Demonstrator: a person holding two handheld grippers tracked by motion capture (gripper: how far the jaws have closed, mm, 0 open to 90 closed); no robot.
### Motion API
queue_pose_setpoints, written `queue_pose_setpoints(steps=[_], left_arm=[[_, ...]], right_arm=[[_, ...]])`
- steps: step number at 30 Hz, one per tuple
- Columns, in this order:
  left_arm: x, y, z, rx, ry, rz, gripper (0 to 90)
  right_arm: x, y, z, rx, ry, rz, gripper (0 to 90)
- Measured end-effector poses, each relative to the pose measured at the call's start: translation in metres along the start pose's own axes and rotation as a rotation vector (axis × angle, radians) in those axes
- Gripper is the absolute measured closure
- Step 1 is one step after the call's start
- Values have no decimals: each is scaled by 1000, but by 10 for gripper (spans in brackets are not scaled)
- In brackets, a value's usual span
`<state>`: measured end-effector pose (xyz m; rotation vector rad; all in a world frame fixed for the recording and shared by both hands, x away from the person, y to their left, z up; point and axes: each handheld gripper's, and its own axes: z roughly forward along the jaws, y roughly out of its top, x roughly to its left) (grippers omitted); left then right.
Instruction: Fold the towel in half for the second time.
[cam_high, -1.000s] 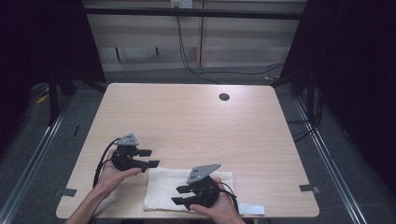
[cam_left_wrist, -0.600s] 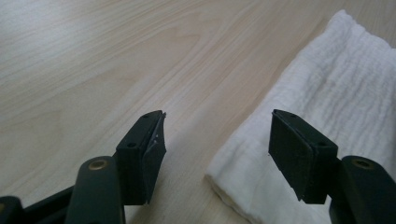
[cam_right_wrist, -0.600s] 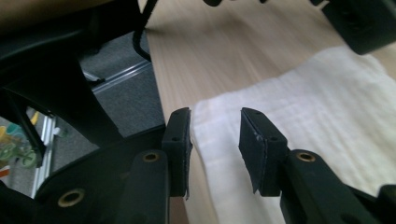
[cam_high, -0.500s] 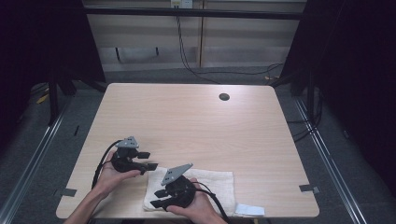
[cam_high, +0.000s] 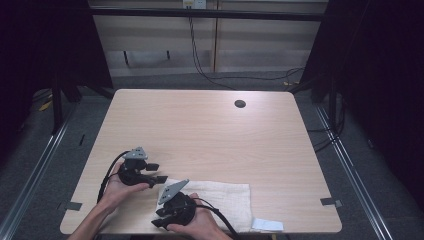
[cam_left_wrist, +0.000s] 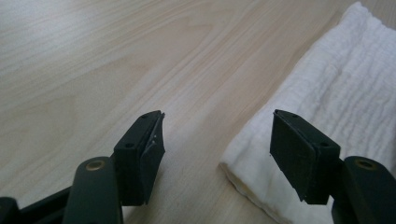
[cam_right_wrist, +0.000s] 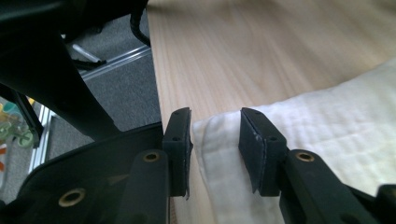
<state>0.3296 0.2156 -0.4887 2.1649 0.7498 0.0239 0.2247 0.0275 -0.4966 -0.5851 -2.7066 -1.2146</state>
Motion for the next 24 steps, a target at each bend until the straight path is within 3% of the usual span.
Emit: queue_pose_setpoints(steps=[5,8,11,15,18,24], left_arm=[[2,0,0,-3,5,-9,349],[2,0,2,5,4,-12,349],[0,0,4,14,-1,-7,348],[-5,0,9,25,-23,11,356],[-6,-1,11,41,-48,24,506],[-8,-3,13,72,-62,52,559]], right_arm=[[5,-3,3,-2,-13,-48,642],[11,-5,5,-14,-52,-118,649],[15,-7,5,-19,-105,-138,716],[13,-7,5,-33,-112,-123,783],[10,-8,4,-37,-112,-90,833],[5,-7,3,-33,-76,-39,841]])
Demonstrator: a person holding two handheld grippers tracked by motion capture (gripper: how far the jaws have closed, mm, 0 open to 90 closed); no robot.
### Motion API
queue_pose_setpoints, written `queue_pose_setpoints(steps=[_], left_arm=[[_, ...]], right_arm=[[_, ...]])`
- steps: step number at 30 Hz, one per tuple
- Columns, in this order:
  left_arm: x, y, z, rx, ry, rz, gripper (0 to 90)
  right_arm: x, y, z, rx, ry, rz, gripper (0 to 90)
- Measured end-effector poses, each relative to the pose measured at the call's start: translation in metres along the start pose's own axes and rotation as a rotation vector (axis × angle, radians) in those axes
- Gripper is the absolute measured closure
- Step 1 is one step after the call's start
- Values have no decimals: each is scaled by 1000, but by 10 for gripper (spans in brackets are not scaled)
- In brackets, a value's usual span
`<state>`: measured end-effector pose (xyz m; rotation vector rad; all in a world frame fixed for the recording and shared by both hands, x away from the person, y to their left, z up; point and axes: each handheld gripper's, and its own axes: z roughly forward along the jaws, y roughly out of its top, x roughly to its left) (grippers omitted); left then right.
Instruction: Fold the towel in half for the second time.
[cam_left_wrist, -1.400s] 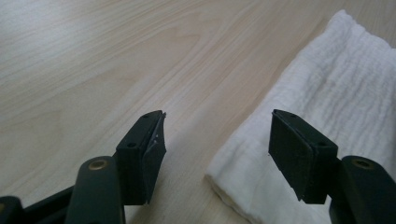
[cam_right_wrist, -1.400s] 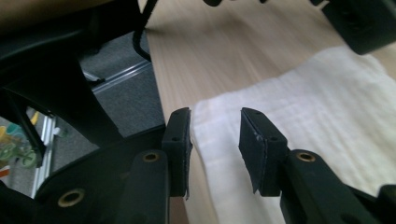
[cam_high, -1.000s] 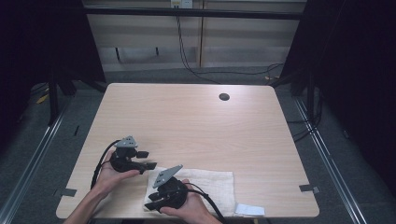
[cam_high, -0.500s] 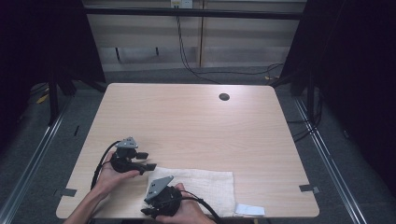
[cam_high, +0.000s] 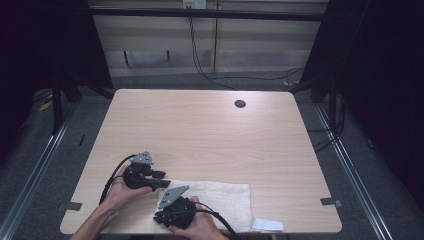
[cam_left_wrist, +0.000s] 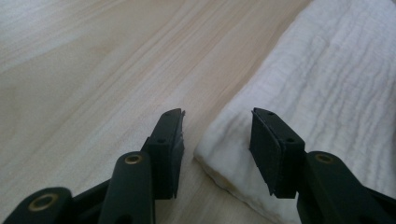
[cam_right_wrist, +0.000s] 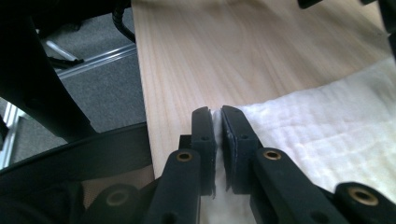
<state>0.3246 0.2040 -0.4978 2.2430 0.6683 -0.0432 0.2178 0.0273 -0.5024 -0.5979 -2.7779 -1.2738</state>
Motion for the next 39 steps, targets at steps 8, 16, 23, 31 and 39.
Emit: queue_pose_setpoints(steps=[8,16,23,31,39], left_arm=[[-3,-9,-9,9,-12,2,583],[-4,-8,-6,2,2,36,619],[-8,-7,-4,19,5,58,841],[0,-6,-13,-70,-34,-28,853],[-1,-2,-21,-92,-31,-40,851]], right_arm=[[-1,0,0,-4,6,11,841],[-1,-1,0,-10,9,3,840],[-2,-2,-3,5,24,19,850],[-7,2,-14,-22,33,34,853],[-7,10,-25,-61,57,52,853]])
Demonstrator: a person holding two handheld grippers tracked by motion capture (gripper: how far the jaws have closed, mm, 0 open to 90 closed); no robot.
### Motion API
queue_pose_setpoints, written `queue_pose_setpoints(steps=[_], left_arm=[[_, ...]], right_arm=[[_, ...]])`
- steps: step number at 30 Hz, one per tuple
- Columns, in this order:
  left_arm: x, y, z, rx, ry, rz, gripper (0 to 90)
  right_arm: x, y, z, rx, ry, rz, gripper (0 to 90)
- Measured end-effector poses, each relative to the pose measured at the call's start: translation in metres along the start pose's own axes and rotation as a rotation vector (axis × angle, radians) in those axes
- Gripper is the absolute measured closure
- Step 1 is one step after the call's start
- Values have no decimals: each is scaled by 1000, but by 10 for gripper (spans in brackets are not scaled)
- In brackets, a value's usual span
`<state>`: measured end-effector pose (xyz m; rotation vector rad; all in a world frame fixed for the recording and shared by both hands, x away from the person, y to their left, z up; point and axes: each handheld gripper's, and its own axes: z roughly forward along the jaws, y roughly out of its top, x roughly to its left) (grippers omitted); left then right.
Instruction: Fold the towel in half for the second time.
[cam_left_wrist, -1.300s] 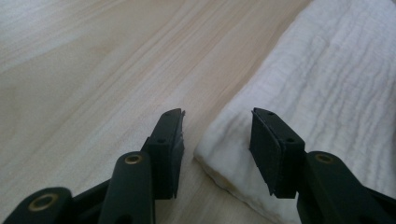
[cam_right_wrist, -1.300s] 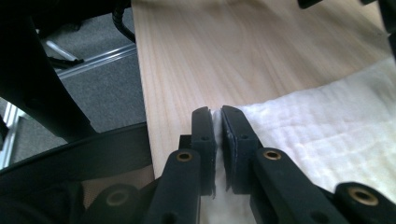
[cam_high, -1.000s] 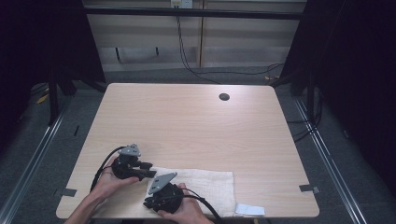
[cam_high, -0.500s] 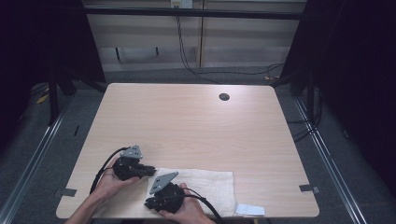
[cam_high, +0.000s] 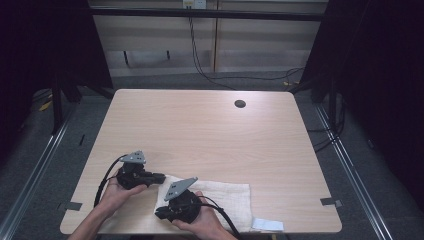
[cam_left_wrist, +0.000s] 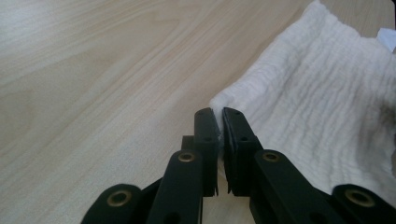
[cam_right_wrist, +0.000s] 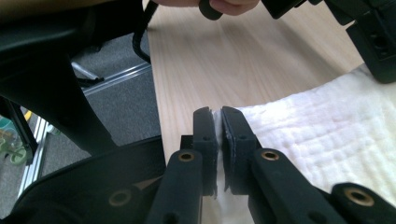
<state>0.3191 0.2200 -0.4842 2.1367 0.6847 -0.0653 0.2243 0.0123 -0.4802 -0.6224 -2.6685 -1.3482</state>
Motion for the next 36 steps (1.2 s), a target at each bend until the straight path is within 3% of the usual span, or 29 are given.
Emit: queue_pose_setpoints(steps=[3,17,20,25,31,36], left_arm=[[1,2,-8,-38,-12,-21,852],[21,-2,-39,-125,32,-90,852],[23,-2,-44,-122,33,-93,853],[21,5,-58,-178,27,-87,853],[16,13,-80,-207,74,-76,853],[9,19,-76,-201,71,-61,852]], right_arm=[[1,4,-1,-5,-2,-4,854],[-2,37,6,-64,11,6,855],[-2,41,7,-70,14,1,855],[2,48,7,-94,24,-14,855],[8,65,1,-154,32,-30,856],[13,70,-7,-183,25,-47,857]])
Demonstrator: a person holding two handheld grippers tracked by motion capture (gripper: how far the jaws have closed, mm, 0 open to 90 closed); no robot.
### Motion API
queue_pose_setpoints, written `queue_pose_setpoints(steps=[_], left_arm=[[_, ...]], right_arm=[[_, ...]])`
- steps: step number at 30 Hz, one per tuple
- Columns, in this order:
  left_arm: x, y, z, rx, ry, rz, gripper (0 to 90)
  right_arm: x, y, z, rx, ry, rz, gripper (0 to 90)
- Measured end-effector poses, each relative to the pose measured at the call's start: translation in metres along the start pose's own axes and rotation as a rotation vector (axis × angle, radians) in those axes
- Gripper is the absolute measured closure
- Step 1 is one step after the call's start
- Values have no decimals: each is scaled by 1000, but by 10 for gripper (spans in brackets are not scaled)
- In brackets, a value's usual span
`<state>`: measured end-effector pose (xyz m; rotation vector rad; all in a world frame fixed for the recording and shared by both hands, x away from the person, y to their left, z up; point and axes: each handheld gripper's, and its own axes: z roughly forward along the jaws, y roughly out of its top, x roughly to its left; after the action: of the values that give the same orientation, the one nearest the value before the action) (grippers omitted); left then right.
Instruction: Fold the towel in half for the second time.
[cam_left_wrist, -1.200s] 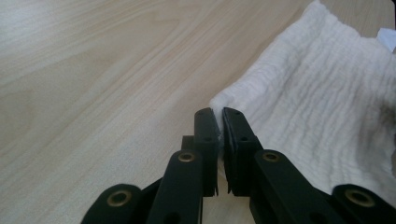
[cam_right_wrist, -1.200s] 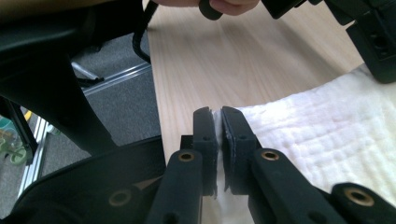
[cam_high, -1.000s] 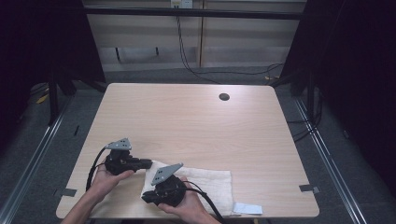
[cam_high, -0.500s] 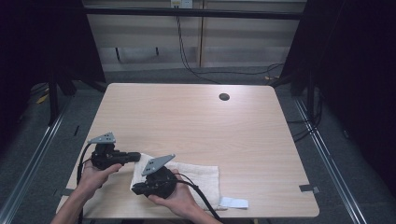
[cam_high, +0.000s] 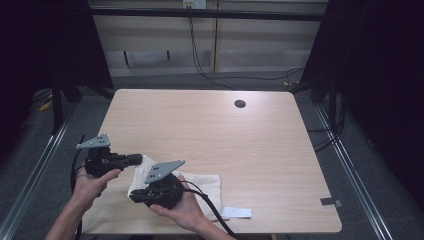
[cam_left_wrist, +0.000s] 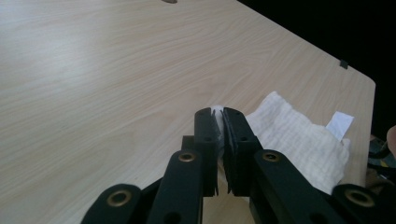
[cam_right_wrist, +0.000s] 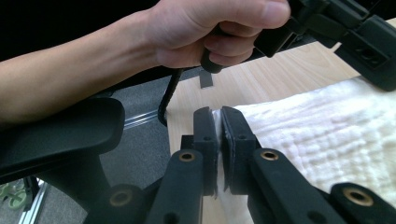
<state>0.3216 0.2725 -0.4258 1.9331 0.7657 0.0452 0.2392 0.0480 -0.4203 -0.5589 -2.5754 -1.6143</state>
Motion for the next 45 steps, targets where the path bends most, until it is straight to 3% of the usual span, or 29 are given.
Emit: queue_pose_setpoints(steps=[18,25,32,35,45], left_arm=[[-9,4,36,64,-25,21,845],[-21,5,59,111,-49,43,845],[-28,9,86,134,-89,20,844],[-32,10,96,145,-100,28,844],[-49,14,112,155,-114,47,844]], right_arm=[[-7,-24,-26,3,-36,60,856],[-7,-40,-37,-1,-45,92,856],[-12,-51,-53,10,-60,121,856],[-13,-55,-63,2,-75,125,856],[-8,-72,-81,21,-116,127,855]])
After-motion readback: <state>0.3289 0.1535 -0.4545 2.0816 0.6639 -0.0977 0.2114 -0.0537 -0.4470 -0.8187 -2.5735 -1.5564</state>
